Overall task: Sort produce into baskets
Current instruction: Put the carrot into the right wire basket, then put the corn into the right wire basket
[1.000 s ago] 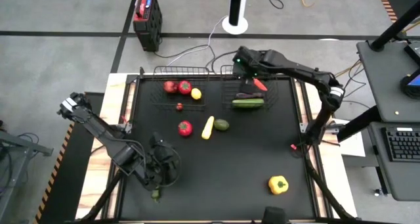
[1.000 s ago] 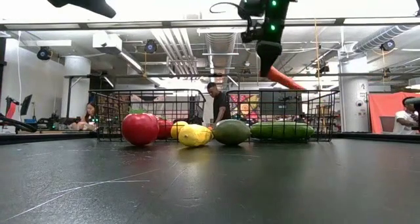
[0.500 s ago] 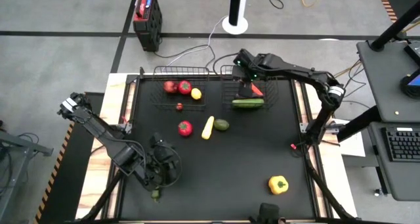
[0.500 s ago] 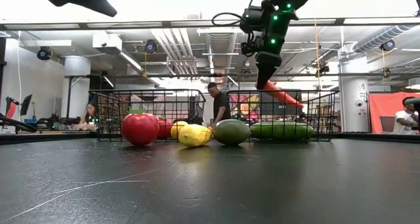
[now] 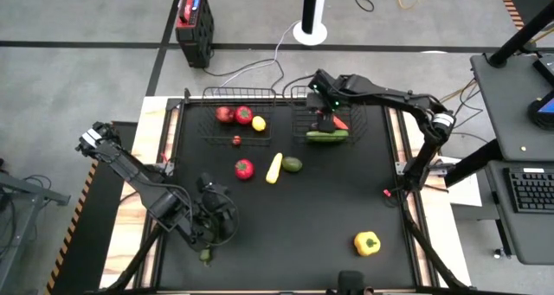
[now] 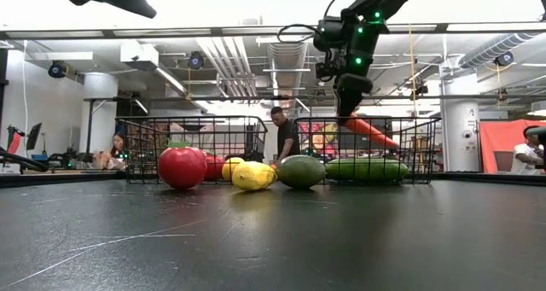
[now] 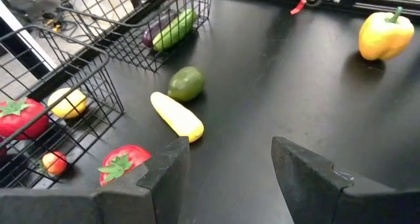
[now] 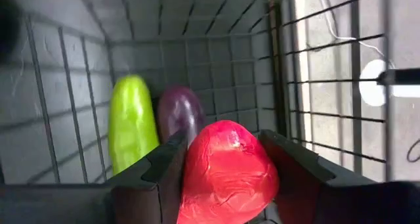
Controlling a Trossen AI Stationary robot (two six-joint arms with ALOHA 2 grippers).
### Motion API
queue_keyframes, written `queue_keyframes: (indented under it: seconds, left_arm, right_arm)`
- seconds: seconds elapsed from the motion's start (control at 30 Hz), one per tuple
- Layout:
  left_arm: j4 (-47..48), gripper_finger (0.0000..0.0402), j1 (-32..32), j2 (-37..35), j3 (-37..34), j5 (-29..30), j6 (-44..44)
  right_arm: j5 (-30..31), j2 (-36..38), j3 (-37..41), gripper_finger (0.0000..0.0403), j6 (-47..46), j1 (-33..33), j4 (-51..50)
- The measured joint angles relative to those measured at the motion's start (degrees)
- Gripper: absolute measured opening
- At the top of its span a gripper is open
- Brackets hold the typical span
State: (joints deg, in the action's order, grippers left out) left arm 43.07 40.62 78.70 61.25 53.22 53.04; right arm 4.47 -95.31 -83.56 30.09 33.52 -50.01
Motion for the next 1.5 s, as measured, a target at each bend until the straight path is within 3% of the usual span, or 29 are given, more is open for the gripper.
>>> queue_keyframes:
  seconds: [0.6,1.13,1.5]
  left_arm:
    - [0.03,0.0200,0.00,-0.04,0.00,1.93,-0.24]
    - [0.33,0.0200,0.00,-0.04,0.00,1.92,-0.66]
    - [0.27,0.0200,0.00,-0.04,0.00,1.92,-0.68]
  right_arm:
    - [-0.47,0.00,4.42,0.0176,3.53,0.00,8.48]
    - [-0.44,0.00,4.63,0.0177,1.41,0.00,8.63]
    - [-0.42,-0.01,4.63,0.0237,-0.58,0.00,8.82]
